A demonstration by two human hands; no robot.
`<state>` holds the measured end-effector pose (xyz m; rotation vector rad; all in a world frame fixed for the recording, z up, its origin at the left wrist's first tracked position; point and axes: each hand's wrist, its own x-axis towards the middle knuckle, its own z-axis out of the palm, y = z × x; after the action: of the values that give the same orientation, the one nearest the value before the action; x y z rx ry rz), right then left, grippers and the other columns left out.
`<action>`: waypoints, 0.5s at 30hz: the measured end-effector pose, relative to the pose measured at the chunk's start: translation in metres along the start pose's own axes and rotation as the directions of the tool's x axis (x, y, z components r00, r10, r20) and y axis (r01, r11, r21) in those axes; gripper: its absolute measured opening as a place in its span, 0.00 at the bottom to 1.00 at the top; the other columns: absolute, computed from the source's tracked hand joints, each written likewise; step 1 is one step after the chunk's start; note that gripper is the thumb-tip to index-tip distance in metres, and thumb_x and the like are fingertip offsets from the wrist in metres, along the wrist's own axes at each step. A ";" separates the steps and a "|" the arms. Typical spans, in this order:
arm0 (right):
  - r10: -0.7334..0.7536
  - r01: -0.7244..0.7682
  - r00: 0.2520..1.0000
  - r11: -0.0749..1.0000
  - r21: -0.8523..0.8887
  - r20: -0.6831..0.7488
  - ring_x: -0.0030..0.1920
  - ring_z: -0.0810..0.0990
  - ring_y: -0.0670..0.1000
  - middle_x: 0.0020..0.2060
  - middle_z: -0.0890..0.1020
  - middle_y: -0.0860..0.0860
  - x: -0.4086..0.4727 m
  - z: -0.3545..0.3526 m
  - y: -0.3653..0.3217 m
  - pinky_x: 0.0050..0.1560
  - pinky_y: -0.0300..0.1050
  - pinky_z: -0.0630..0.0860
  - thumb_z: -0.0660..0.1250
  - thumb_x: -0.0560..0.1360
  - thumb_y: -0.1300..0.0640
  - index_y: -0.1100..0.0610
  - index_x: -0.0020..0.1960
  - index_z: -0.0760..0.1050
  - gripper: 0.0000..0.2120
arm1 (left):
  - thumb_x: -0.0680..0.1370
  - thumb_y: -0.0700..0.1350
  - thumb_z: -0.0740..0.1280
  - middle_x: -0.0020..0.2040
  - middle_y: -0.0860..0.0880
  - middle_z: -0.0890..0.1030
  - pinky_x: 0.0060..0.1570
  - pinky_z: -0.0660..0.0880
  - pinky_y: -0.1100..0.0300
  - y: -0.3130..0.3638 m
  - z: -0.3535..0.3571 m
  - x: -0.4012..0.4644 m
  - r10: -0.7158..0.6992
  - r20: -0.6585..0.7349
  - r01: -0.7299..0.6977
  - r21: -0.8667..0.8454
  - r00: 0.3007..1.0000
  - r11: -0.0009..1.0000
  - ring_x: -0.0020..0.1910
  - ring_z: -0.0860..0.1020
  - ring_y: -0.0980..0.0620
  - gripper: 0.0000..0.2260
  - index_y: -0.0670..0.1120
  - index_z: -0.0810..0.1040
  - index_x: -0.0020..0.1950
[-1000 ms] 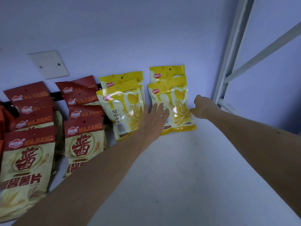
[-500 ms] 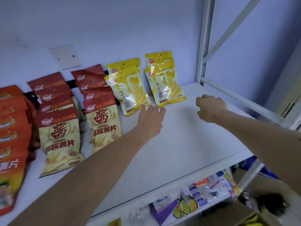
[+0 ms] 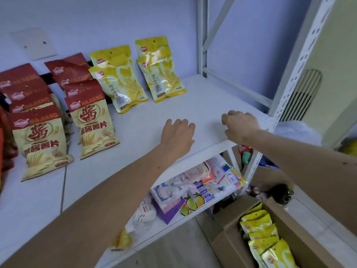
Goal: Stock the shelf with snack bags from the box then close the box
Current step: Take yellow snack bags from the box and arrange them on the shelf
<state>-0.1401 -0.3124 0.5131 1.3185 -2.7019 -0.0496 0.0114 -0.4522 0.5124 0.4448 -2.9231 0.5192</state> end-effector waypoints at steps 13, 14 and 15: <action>-0.203 0.204 0.979 0.977 -0.067 0.015 0.50 0.77 0.58 0.50 0.76 0.54 -0.110 0.028 0.114 0.44 0.47 0.66 0.62 0.74 0.61 0.57 0.53 0.71 0.08 | 0.79 0.50 0.63 0.54 0.46 0.77 0.50 0.68 0.52 0.179 -0.034 -0.028 -0.045 -0.052 0.040 -0.095 0.998 0.995 0.55 0.75 0.45 0.12 0.44 0.74 0.57; -0.218 0.219 0.976 0.974 -0.060 0.025 0.50 0.76 0.58 0.51 0.76 0.55 -0.118 0.032 0.123 0.43 0.48 0.67 0.61 0.75 0.61 0.57 0.53 0.71 0.08 | 0.78 0.50 0.62 0.54 0.46 0.77 0.50 0.68 0.52 0.194 -0.033 -0.032 -0.060 -0.041 0.056 -0.097 0.997 0.994 0.55 0.75 0.45 0.12 0.45 0.74 0.58; -0.226 0.228 0.973 0.972 -0.049 0.041 0.52 0.76 0.59 0.52 0.76 0.55 -0.127 0.036 0.130 0.44 0.48 0.67 0.60 0.75 0.61 0.57 0.55 0.71 0.08 | 0.78 0.50 0.62 0.54 0.47 0.77 0.50 0.68 0.53 0.208 -0.031 -0.038 -0.075 -0.031 0.072 -0.095 0.997 0.993 0.54 0.75 0.46 0.12 0.45 0.74 0.58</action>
<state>-0.1699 -0.1330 0.4752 1.6184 -2.5438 -0.1678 -0.0151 -0.2446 0.4688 0.5232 -2.8708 0.3745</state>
